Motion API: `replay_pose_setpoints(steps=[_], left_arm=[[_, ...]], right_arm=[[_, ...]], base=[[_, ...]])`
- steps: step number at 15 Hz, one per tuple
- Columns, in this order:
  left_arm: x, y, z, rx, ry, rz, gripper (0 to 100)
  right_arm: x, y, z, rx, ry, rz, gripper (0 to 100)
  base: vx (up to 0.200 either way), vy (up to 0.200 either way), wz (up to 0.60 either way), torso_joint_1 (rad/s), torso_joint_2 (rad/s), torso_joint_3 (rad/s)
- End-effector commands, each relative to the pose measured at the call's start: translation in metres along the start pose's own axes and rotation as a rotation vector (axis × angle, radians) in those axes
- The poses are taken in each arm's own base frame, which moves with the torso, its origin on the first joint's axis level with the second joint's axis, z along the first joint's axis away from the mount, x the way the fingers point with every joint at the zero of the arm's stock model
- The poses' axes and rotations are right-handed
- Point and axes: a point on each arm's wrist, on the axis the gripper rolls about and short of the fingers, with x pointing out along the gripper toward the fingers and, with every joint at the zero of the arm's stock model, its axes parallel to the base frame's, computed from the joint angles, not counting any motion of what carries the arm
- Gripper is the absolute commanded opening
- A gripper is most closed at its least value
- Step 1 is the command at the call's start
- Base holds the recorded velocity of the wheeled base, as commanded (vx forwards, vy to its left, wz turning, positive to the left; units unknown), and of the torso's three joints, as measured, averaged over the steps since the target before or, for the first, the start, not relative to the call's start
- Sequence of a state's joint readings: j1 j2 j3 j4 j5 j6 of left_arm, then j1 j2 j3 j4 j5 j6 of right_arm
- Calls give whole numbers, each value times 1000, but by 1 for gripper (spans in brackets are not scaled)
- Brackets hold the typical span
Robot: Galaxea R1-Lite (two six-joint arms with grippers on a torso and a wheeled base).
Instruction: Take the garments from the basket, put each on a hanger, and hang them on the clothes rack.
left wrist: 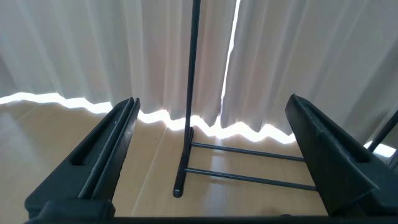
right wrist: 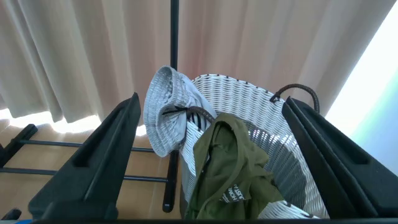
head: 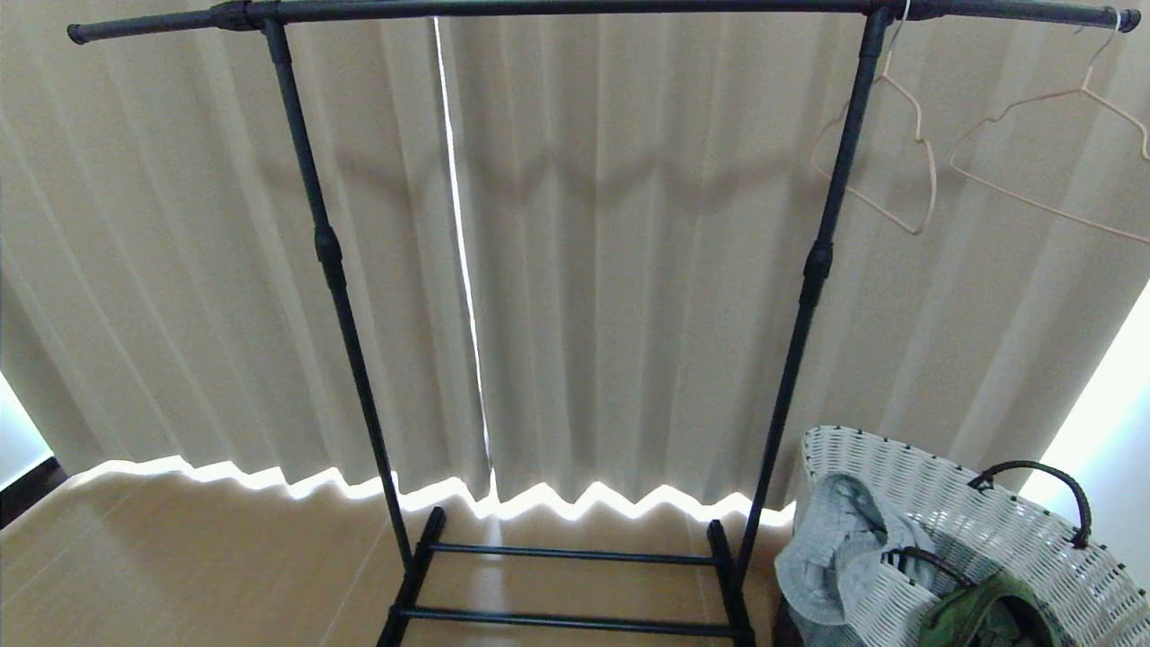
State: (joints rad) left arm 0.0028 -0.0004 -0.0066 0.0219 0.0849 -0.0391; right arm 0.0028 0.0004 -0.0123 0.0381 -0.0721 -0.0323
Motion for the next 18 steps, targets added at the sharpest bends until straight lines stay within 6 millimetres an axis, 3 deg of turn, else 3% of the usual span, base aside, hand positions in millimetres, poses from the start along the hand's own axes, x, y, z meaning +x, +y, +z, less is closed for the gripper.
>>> replay_pose_setpoints(steps=[1, 6, 15, 18], left_arm=[[0, 0, 0, -1, 2, 1, 100], [0, 0, 0, 2, 2, 1, 100], [0, 0, 0, -4, 0, 1, 100], [0, 0, 0, -1, 0, 0, 100]], right_arm=[[0, 0, 0, -5, 1, 0, 100], [0, 0, 0, -3, 0, 0, 100], [0, 0, 0, -5, 1, 0, 100], [0, 0, 0, -5, 3, 0, 100]], base=[[0, -200, 0, 2, -2, 2], [0, -200, 0, 1, 3, 4], [0, 0, 0, 0, 0, 0], [200, 0, 0, -4, 4, 7]])
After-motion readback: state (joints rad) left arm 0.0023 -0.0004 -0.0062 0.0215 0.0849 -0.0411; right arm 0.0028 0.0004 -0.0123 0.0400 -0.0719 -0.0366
